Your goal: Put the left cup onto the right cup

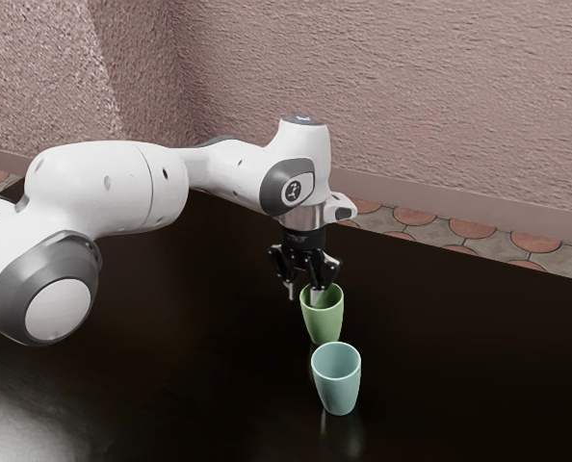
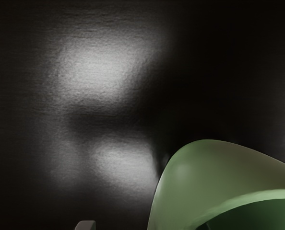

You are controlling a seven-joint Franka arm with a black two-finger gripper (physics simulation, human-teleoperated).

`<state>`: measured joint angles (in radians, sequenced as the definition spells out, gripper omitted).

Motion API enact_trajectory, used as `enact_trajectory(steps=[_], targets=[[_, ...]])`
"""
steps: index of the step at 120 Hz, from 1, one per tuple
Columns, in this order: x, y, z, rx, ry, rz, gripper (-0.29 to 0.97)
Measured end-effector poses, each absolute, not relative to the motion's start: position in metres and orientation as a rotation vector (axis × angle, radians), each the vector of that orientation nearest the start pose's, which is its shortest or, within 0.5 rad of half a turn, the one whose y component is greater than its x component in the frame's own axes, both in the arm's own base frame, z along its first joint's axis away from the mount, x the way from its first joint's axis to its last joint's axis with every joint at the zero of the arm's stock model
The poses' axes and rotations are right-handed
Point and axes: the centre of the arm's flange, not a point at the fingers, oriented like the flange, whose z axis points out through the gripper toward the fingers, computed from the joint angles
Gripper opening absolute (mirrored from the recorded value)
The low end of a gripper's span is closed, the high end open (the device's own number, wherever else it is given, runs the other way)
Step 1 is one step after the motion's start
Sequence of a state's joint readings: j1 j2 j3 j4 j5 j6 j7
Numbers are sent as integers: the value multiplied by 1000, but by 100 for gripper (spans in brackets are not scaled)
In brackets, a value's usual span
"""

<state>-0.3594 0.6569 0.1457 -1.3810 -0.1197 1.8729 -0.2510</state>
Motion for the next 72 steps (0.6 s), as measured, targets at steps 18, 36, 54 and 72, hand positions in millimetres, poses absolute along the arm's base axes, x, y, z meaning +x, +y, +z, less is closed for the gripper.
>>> enact_trajectory(steps=[18, 36, 54, 72], targets=[[685, -179, 317, -3114, -91, 248, 16], [685, -179, 316, -3113, -90, 248, 12], [685, -180, 316, -3114, -90, 246, 9], [685, -181, 313, -3113, -88, 244, 5]])
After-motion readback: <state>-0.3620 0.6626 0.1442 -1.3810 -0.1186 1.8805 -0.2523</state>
